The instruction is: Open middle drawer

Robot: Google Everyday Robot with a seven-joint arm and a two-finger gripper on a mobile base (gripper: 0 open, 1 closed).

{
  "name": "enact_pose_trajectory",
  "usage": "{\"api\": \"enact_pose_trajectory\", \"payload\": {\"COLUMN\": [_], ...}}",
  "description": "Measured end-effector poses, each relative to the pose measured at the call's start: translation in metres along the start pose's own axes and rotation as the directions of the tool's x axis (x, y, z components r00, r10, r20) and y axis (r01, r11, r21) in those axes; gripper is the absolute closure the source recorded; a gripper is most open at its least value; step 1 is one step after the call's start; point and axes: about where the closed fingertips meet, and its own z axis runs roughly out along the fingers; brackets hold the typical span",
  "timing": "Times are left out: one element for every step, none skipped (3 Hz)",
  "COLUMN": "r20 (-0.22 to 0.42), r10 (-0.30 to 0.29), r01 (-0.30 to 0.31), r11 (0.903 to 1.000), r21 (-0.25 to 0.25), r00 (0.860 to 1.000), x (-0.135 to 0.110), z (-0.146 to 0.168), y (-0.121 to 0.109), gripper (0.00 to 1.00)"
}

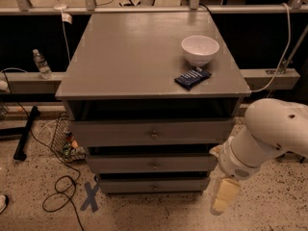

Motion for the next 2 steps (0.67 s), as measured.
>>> {"api": "enact_pose_trajectory", "payload": {"r20": [0.013, 0.039], "r10": [0.014, 0.036], "r01": [-0.014, -0.035], "r11": [0.9999, 0.9990], "r21": [-0.007, -0.029], "r00": [1.000, 0.999], "x": [0.008, 0.023], "z": [0.025, 0.080], "y": [-0.001, -0.005], "gripper": [0.00, 0.00]}}
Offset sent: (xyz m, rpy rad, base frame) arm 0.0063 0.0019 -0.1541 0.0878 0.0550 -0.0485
